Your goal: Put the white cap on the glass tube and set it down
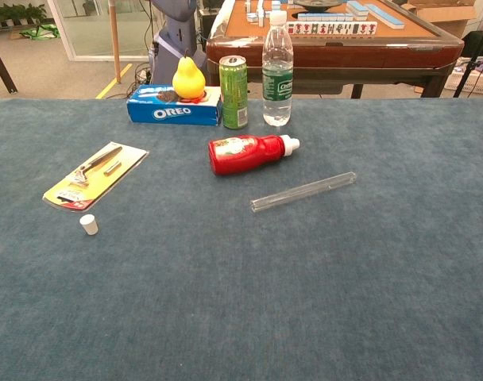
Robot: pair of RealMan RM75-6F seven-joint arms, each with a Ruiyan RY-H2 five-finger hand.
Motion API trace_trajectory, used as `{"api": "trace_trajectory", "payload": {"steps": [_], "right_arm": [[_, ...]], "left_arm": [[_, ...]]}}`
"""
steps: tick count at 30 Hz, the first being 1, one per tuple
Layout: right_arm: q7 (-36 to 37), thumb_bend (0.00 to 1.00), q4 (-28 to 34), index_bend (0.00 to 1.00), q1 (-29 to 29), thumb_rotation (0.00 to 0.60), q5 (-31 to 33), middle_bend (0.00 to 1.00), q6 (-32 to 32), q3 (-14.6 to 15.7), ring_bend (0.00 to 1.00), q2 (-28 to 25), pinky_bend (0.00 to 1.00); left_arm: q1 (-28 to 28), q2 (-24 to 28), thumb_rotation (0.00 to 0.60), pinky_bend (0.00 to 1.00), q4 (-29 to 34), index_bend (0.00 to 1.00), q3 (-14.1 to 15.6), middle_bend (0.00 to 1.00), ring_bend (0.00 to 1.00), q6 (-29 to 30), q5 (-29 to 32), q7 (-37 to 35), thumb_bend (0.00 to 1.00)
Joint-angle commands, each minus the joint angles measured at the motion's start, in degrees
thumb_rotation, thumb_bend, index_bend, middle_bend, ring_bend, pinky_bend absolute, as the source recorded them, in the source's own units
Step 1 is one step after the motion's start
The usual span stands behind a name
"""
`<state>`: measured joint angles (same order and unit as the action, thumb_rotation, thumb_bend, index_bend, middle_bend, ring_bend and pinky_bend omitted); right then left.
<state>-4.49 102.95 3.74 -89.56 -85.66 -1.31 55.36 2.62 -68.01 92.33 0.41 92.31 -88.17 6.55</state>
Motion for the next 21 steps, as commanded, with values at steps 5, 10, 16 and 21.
{"api": "trace_trajectory", "payload": {"steps": [5, 10, 16, 21], "right_arm": [[0.1, 0.33, 0.0, 0.48, 0.4, 0.600, -0.4, 0.58, 0.5, -0.1, 0.56, -0.1, 0.71], [-0.2, 0.33, 0.3, 0.48, 0.9, 0.600, -0.4, 0.58, 0.4, -0.9, 0.56, -0.4, 0.71], [-1.7, 0.33, 1.4, 0.48, 1.6, 0.600, -0.1, 0.58, 1.2, -1.4, 0.56, -1.4, 0.71], [-2.5, 0.33, 2.0, 0.48, 1.9, 0.600, 0.5, 0.58, 2.0, -1.5, 0.56, -1.8, 0.71]], "left_arm": [[0.7, 0.8, 0.600, 0.35, 0.5, 0.25, -0.2, 0.40, 0.38, -1.6, -0.6, 0.0, 0.28], [4.1, 1.6, 0.600, 0.35, 0.5, 0.25, -1.4, 0.41, 0.39, -6.6, -0.7, -3.3, 0.28], [11.0, 1.4, 0.600, 0.44, -1.1, 0.25, -3.5, 0.52, 0.51, -14.7, -1.9, -6.1, 0.28], [16.7, -0.4, 0.600, 0.69, -3.3, 0.26, -4.6, 0.72, 0.73, -21.2, -2.9, -5.8, 0.28]]}}
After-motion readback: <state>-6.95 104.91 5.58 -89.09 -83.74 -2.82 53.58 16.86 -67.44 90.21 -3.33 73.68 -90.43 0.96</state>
